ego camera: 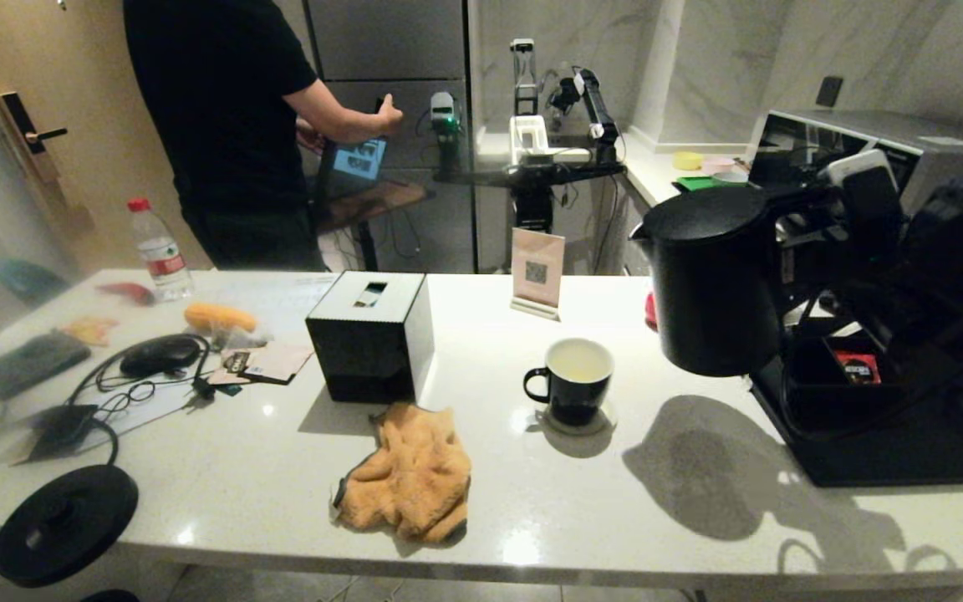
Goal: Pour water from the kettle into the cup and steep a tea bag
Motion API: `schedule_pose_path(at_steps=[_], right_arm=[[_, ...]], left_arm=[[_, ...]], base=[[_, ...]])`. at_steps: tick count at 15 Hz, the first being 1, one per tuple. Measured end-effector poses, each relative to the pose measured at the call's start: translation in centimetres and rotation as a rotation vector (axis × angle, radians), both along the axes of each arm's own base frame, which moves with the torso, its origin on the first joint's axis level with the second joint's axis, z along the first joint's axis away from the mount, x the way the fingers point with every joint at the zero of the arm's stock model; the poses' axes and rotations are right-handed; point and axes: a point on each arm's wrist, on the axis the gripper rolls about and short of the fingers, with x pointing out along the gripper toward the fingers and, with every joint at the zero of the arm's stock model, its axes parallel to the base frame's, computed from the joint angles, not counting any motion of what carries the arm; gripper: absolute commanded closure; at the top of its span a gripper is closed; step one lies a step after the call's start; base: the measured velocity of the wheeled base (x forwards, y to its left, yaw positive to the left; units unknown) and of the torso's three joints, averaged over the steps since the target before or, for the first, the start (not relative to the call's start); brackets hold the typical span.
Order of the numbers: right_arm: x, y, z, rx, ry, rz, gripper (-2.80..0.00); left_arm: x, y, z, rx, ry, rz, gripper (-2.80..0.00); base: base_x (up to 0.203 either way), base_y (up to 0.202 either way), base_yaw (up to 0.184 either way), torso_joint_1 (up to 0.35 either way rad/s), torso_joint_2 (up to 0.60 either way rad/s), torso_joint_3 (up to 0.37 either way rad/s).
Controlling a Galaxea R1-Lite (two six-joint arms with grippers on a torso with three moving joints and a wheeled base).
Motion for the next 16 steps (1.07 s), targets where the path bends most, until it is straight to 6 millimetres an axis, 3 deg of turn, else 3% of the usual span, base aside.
schedule_pose_path(at_steps=[4, 16], right_arm=[[-0.6, -2.7, 1.3, 0.085, -0.045, -0.058, 0.00], [-4.4, -14.3, 2.6, 0.268, -0.109, -0.369, 0.00]], left_arm=[[0.0, 0.0, 0.0, 0.000, 0.000, 0.000, 0.00], [0.0, 0.0, 0.0, 0.000, 0.000, 0.000, 0.00]], base=[[0.000, 0.000, 0.000, 0.000, 0.00, 0.000], [0.000, 0.000, 0.000, 0.000, 0.00, 0.000]])
